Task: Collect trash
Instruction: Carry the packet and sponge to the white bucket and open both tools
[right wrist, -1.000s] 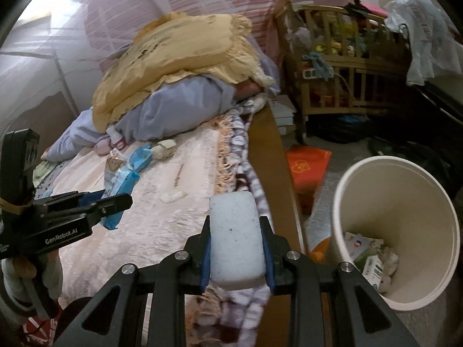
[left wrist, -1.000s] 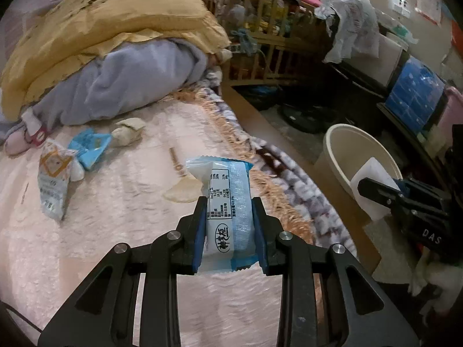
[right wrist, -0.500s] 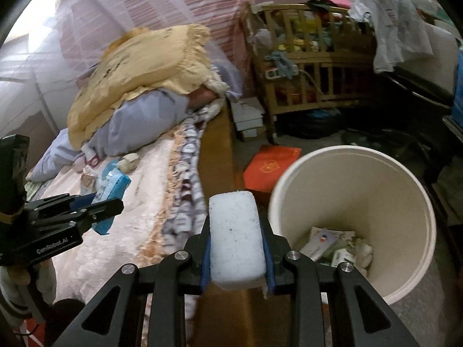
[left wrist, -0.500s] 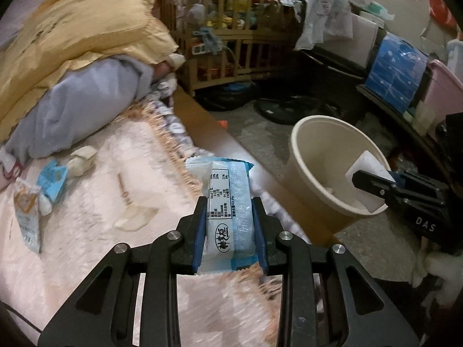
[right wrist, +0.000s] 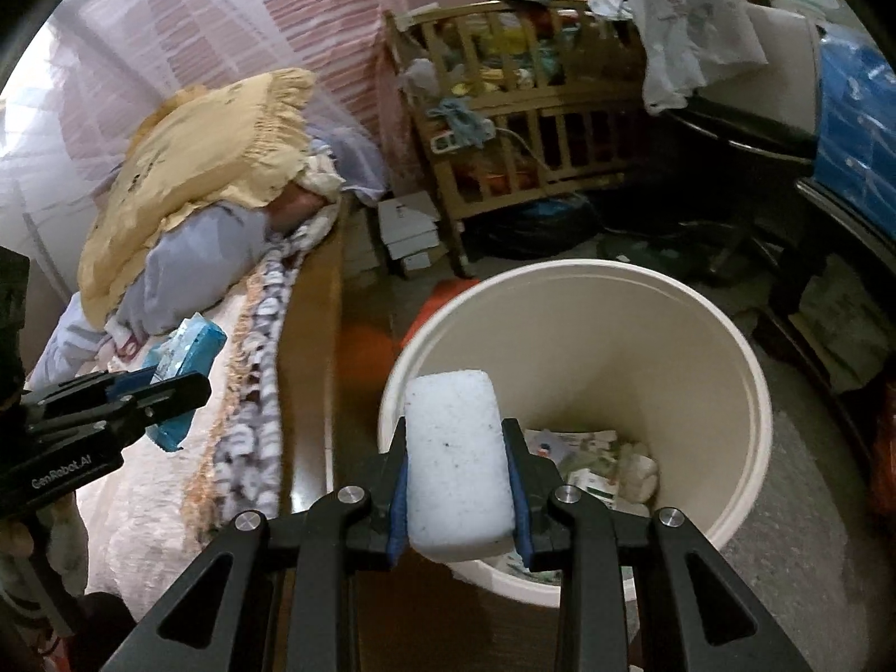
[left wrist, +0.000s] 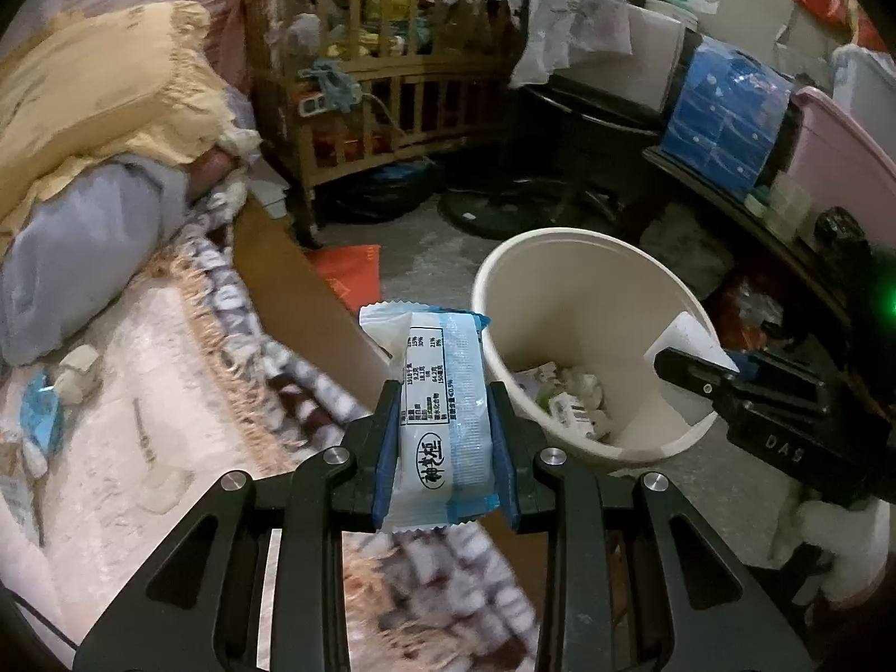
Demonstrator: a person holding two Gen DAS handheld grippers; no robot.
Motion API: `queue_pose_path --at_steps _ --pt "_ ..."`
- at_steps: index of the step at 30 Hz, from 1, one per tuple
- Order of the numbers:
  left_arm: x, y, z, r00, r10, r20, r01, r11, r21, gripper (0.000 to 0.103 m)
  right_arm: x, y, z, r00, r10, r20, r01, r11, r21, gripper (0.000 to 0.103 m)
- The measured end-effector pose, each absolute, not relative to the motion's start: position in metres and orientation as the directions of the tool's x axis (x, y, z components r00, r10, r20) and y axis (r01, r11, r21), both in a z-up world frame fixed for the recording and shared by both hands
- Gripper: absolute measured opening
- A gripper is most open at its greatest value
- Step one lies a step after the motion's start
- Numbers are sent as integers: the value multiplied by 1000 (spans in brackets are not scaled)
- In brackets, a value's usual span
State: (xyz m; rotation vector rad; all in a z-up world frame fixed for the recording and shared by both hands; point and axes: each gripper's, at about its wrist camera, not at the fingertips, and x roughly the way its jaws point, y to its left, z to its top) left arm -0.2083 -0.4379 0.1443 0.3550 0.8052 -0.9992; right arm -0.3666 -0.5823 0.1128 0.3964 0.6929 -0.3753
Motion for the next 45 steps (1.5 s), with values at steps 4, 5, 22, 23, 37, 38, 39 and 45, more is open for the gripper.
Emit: queue_pose_path --at_steps 4,5,22,23,37,38,39,45 --pt "-214 -454 140 280 -607 -744 863 498 -82 27 -373 -594 109 700 -212 -682 479 848 227 28" --pt "-215 -459 138 274 -609 -744 865 494 -86 27 -374 -596 108 697 -217 -684 485 845 226 28" --pt "-211 -518 118 210 -617 -759 877 462 -133 27 -377 -632 88 682 -259 -684 563 783 265 28" --pt "-211 -521 117 208 -617 -759 878 459 -133 27 -378 -633 87 680 -260 -686 567 779 267 28" --pt "-207 -540 100 156 -615 -773 870 456 -188 27 -371 -644 77 663 -255 -704 585 763 275 28" --pt "-207 -540 100 153 -616 -773 870 455 -191 27 -370 -644 76 662 -255 -705 586 763 275 29" --pt "-207 -541 99 150 -616 -773 869 455 -194 27 -370 -644 76 660 -255 -706 587 762 274 30" --pt "-204 -542 98 119 -627 -770 871 438 -222 32 -366 -645 73 648 -265 -714 597 759 261 43"
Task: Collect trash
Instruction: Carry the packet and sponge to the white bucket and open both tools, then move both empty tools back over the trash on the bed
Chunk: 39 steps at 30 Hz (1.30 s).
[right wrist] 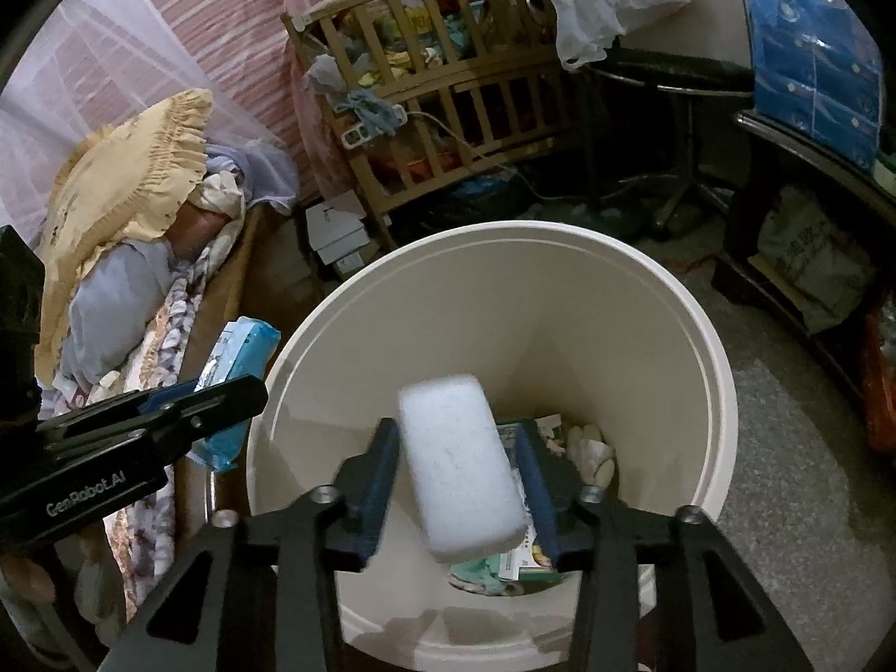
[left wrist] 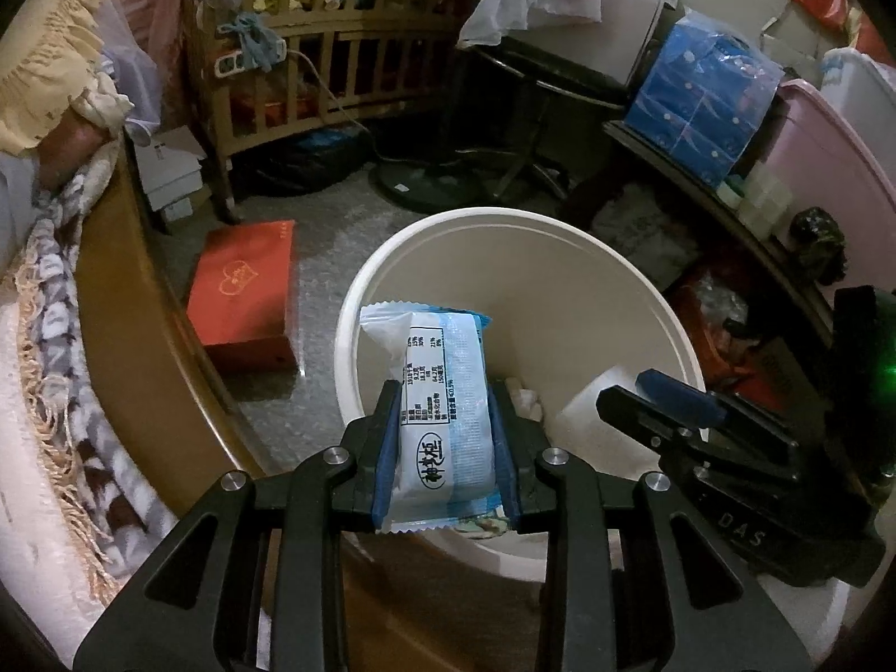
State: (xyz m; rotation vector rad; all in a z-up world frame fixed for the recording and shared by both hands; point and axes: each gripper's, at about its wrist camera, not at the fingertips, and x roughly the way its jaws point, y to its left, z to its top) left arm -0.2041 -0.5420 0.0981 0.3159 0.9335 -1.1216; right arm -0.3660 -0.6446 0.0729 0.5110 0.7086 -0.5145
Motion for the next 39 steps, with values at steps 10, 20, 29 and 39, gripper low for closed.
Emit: queue_pose_path --at_steps 10,20,29,39 --pt "-192 -516 108 164 -625 -763 850 482 -212 51 -365 -637 73 656 -261 -708 585 769 258 45" --pt "-179 -465 122 282 -593 -754 825 552 -125 51 -348 -606 75 674 -242 -698 526 820 224 55" --pt "-158 -398 135 396 -542 -741 764 642 -61 51 -327 -556 99 711 -173 -682 428 876 224 56" --pt "-147 -254 172 549 -431 -716 619 786 2 51 -290 -456 139 743 -6 -669 224 944 240 58"
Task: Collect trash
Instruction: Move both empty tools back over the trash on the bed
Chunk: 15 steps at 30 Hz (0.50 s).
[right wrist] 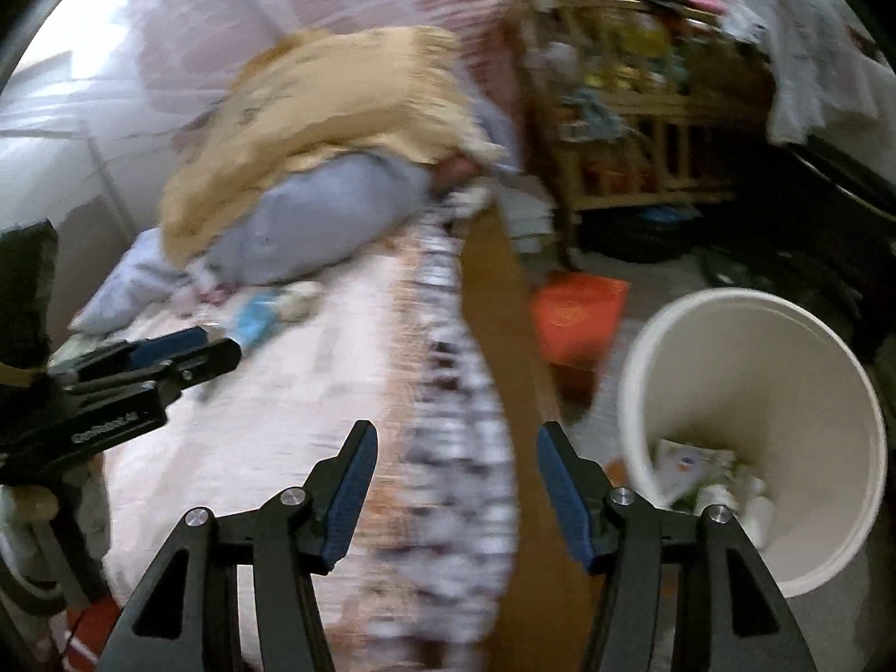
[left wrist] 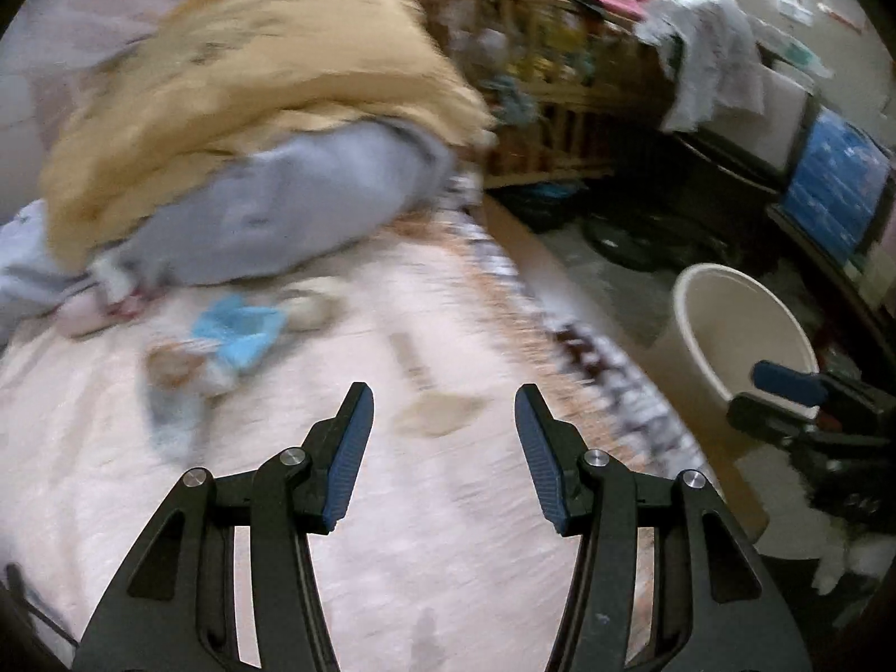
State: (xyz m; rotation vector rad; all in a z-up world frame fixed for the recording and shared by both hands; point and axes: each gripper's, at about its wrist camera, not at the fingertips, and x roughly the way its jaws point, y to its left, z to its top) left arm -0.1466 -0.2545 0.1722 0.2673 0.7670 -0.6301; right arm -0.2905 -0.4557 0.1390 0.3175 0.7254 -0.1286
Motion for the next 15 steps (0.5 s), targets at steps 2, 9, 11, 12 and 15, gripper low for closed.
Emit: queue_pose_path --at_steps 2,9,11,12,15 --pt "-148 -226 179 577 -398 -713 589 808 27 51 -288 -433 150 748 20 -663 185 953 238 63" --pt "-140 -114 192 616 -333 -714 459 888 -18 51 -289 -369 177 756 88 -648 66 976 209 64" --pt "-138 -95 191 613 -321 -722 442 897 -24 51 -292 -361 182 759 90 -645 57 977 204 65" --pt "-136 -86 190 614 -315 -723 436 900 -21 51 -292 -357 183 759 95 -644 54 977 208 66" --pt "-129 -60 186 625 -291 -725 419 908 -4 51 -288 -349 184 754 103 -648 52 975 216 67"
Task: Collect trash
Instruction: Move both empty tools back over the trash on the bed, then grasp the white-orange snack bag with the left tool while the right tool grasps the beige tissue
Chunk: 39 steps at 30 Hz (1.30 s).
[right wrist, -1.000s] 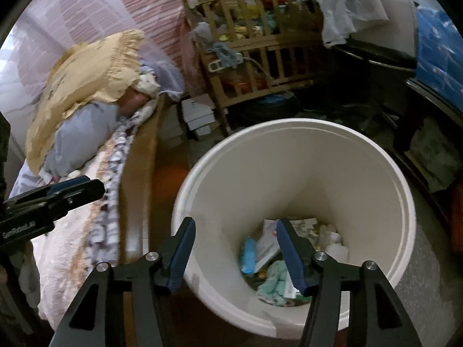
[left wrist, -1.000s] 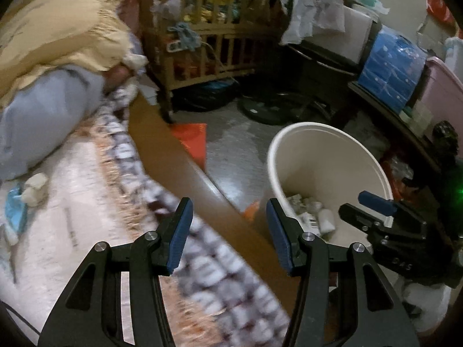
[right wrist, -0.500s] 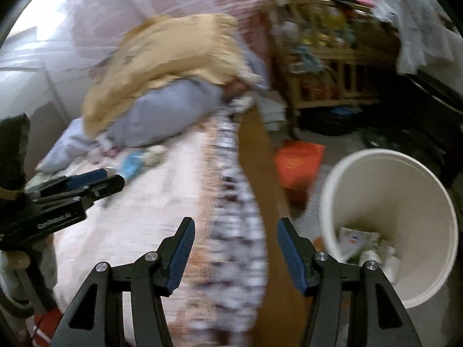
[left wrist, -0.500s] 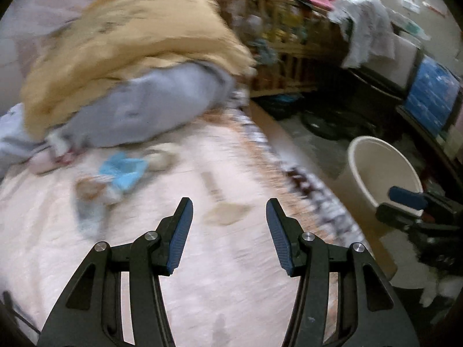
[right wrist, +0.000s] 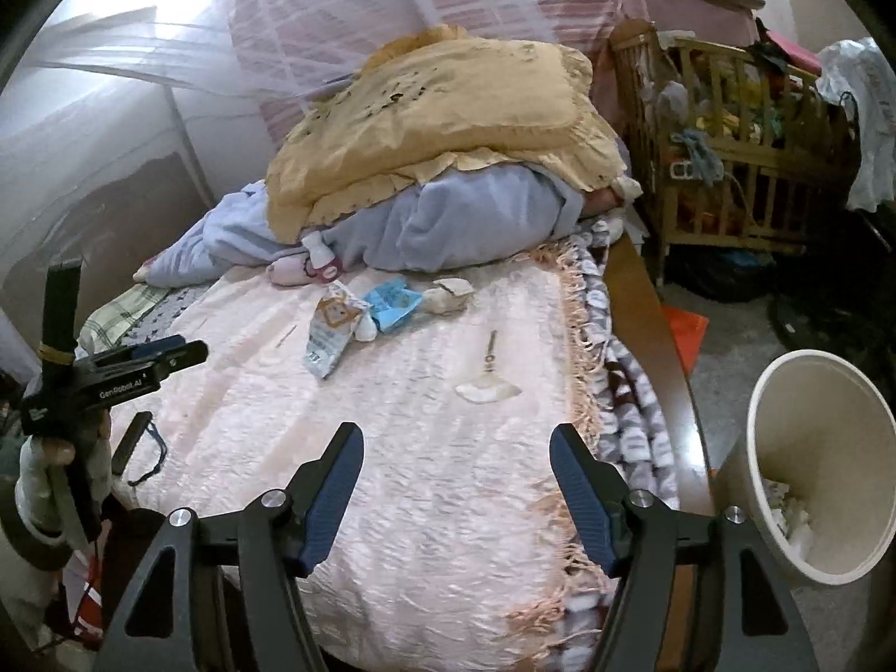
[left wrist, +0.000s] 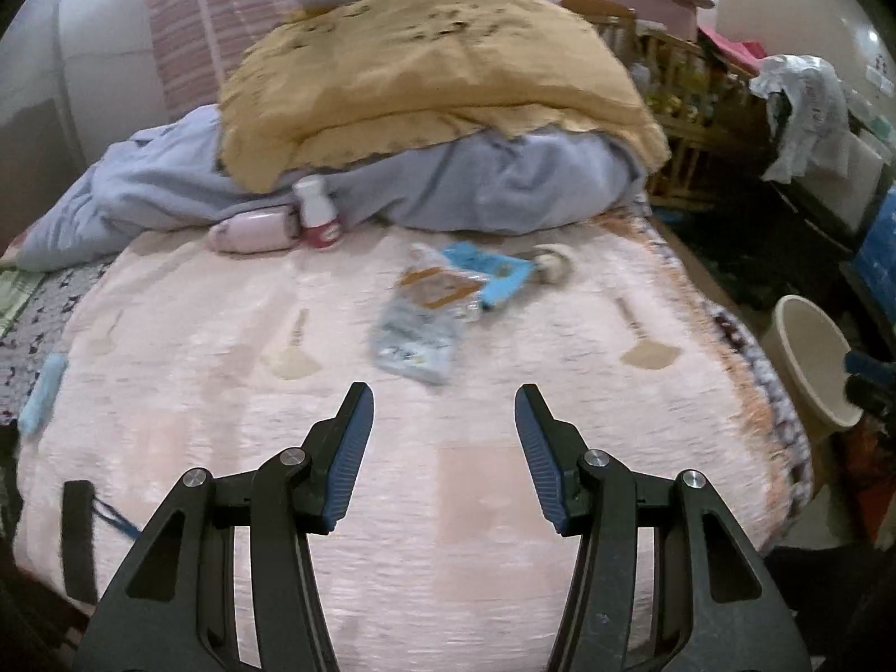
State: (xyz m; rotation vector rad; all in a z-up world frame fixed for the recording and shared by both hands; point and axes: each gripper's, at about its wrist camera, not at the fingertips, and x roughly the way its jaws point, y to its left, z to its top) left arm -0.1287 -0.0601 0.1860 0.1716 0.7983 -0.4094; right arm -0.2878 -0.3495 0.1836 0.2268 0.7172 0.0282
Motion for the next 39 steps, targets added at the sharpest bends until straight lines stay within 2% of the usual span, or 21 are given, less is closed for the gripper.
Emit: queue_pose_path --at_steps 8,11,18,25,29,32,39 --pt "-95 -19 170 627 -325 -708 407 912 -58 51 -256 -329 179 750 82 -656 81 973 214 67" --pt "-84 -16 159 612 -348 -710 413 906 -88 57 -238 -319 173 744 89 -662 74 974 214 67" --pt "-45 -50 123 553 -358 -753 414 902 -124 58 -185 -304 142 722 136 -678 -10 983 186 67" --pt "27 -84 85 522 -340 -783 414 903 -115 59 -86 -331 105 675 202 -709 -119 979 165 68" --pt "53 -91 74 503 -358 -787 412 899 -147 59 -40 -346 91 622 235 -747 -144 972 186 68" --pt "60 -96 67 470 -369 -802 445 884 -146 59 -12 -355 88 610 213 -763 -139 977 161 73" --pt "72 -102 51 401 -382 -833 479 862 -166 59 46 -344 71 538 208 -817 -132 978 162 74"
